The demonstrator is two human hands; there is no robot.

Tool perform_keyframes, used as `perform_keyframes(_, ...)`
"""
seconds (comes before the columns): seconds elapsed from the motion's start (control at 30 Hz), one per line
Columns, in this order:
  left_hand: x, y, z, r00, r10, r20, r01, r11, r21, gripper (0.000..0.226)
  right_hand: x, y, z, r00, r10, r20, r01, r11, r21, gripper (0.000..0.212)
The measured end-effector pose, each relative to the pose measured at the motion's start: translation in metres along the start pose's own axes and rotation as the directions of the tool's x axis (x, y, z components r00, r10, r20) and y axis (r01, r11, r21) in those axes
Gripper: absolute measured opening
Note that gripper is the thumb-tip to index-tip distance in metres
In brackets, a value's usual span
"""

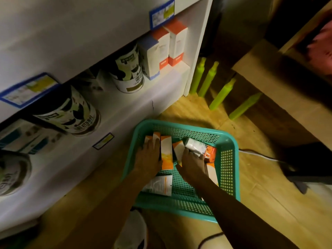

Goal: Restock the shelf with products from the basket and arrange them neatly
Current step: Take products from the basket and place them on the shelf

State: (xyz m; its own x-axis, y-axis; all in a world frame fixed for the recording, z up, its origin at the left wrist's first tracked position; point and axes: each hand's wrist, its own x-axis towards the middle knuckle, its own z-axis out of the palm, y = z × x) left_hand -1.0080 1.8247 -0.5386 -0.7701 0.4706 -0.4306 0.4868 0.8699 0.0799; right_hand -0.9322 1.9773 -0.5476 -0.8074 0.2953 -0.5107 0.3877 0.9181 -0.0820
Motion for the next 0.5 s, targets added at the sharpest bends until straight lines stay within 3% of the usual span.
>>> perform_keyframes(0.07, 0.002, 0.002, 0.001, 0.999, -0.049, -0.013, 0.049, 0.998, -0.037, 0.089, 0.002, 0.000, 0.004, 0.998, 0.028, -0.058, -0.024, 0.998, 0.065, 0.060)
perform_keyframes(0.27, 0.000, 0.018, 0.005, 0.989, -0.150, 0.006, 0.150, 0.982, -0.115, 0.079, 0.005, 0.005, 0.004, 0.988, 0.144, -0.061, -0.122, 0.954, 0.275, 0.045)
perform_keyframes(0.4, -0.003, 0.024, 0.007, 0.976, -0.218, 0.007, 0.217, 0.967, -0.134, 0.081, 0.000, 0.004, -0.013, 0.984, 0.169, -0.050, -0.137, 0.913, 0.383, 0.057)
perform_keyframes(0.5, 0.008, 0.010, 0.008, 0.986, -0.153, -0.065, 0.149, 0.987, -0.063, 0.084, 0.000, 0.003, -0.015, 0.990, 0.136, -0.040, -0.111, 0.920, 0.375, 0.065)
